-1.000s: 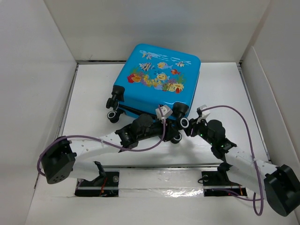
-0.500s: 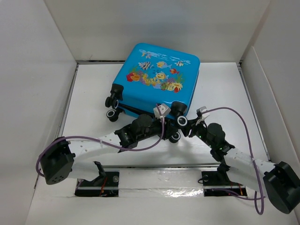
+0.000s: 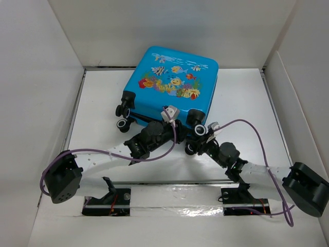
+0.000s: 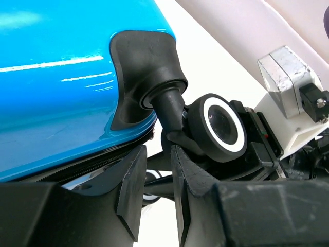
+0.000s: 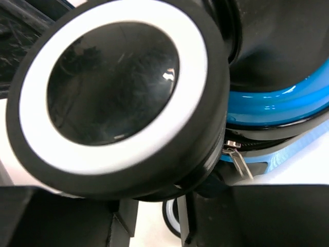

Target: Pack the luggage

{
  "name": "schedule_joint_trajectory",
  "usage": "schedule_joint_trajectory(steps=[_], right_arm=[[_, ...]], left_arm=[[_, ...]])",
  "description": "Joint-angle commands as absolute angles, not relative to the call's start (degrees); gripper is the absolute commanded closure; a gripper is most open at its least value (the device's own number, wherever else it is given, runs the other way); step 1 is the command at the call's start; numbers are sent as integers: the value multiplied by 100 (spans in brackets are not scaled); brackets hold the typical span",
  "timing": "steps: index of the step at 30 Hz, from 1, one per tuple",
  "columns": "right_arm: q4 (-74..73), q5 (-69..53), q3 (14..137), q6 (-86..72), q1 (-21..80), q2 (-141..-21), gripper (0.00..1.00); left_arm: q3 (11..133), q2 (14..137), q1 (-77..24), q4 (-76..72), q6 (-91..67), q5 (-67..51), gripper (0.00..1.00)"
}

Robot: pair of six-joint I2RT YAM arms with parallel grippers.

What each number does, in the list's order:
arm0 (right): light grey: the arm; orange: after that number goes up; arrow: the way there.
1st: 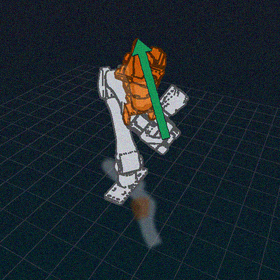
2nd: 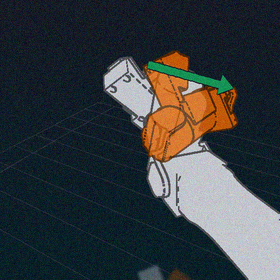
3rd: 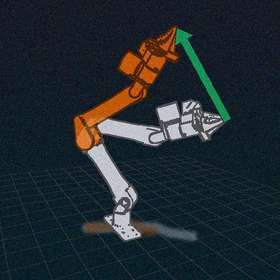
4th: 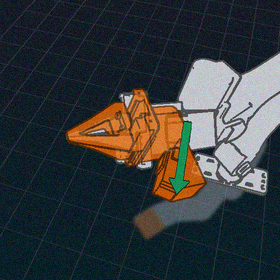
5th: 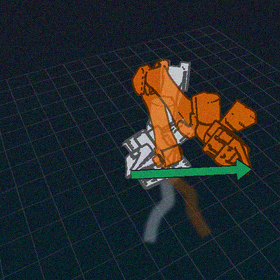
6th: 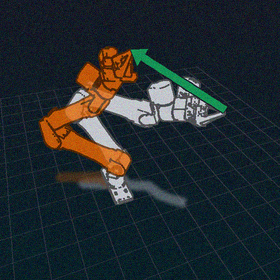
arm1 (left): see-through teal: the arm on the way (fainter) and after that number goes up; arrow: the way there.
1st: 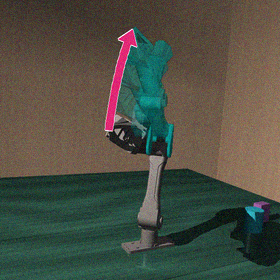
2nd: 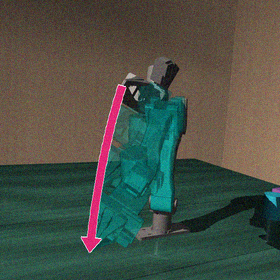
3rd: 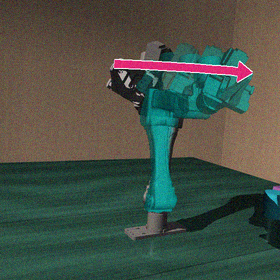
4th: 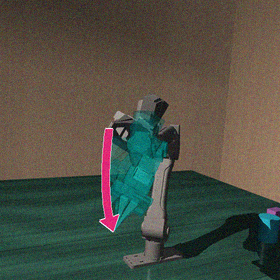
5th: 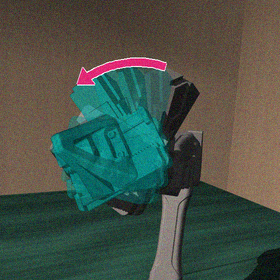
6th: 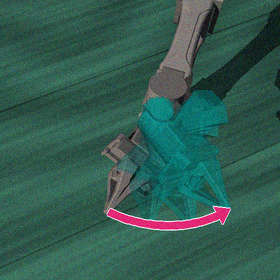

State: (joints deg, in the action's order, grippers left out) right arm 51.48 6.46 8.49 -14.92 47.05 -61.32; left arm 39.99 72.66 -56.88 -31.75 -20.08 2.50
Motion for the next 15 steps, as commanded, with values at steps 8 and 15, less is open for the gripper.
schedule_joint_trajectory(steps=[8, 15], right_arm=[[6231, 2292, 247, -1985, 5186, -5774, 61], [5406, 2979, 158, -1793, 5186, -5230, 43]], left_arm=[[4183, 7259, -5625, -3445, -2048, 115, 75], [4499, 7760, -5625, -3866, -2048, -553, 72]])
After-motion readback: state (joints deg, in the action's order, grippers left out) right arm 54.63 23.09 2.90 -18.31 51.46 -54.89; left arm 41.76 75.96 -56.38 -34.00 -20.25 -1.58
